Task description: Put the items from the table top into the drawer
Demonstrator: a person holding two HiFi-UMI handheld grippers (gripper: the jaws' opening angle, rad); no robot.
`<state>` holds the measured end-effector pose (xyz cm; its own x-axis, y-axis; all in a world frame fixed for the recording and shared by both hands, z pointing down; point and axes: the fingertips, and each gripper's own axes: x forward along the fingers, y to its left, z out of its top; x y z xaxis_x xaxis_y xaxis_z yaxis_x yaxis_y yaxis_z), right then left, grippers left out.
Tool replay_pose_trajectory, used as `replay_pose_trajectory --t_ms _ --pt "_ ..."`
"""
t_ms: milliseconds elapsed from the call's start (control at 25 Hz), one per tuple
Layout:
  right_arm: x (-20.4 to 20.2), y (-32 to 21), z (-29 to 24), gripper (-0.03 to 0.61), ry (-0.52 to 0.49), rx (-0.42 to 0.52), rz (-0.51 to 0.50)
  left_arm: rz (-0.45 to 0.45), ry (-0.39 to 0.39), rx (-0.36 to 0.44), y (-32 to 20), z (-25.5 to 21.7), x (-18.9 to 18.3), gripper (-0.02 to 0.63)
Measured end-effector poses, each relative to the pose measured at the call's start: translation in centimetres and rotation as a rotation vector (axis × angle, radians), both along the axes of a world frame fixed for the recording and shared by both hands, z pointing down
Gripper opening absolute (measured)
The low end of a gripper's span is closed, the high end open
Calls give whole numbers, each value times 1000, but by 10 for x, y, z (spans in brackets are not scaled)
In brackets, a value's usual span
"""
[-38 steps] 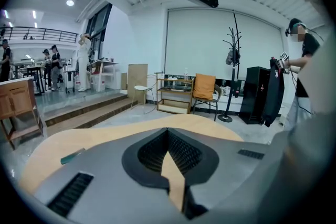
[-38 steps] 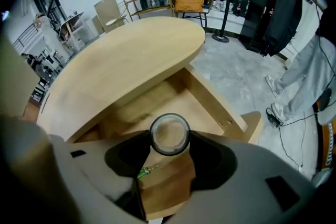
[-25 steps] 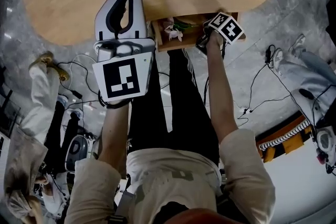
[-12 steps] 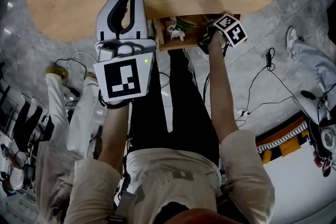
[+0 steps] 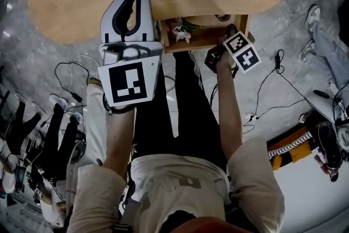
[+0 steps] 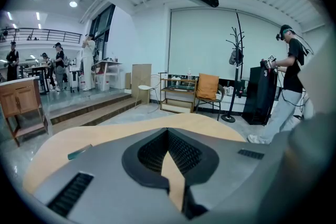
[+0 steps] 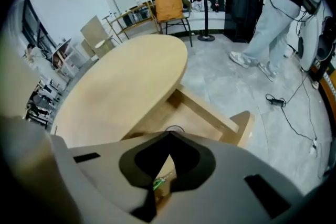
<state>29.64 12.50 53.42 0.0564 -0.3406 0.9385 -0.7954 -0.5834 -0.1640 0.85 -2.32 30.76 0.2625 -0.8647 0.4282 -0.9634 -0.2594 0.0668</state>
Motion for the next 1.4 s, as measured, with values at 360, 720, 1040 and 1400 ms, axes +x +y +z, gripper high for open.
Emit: replay_pose_trajectory --t_ms 360,720,1040,1400 --pt "-30 -32 -70 5 56 178 -221 -8 9 3 3 2 -2 6" --pt "-83 -89 -92 5 38 307 -436 -63 10 25 -1 -8 -27 6" --pt "-270 -207 -140 5 10 511 -1091 -237 1 61 -5 -27 -114 6" --pt "-456 -240 -152 6 81 541 -1819 -458 10 99 8 -36 -231 6"
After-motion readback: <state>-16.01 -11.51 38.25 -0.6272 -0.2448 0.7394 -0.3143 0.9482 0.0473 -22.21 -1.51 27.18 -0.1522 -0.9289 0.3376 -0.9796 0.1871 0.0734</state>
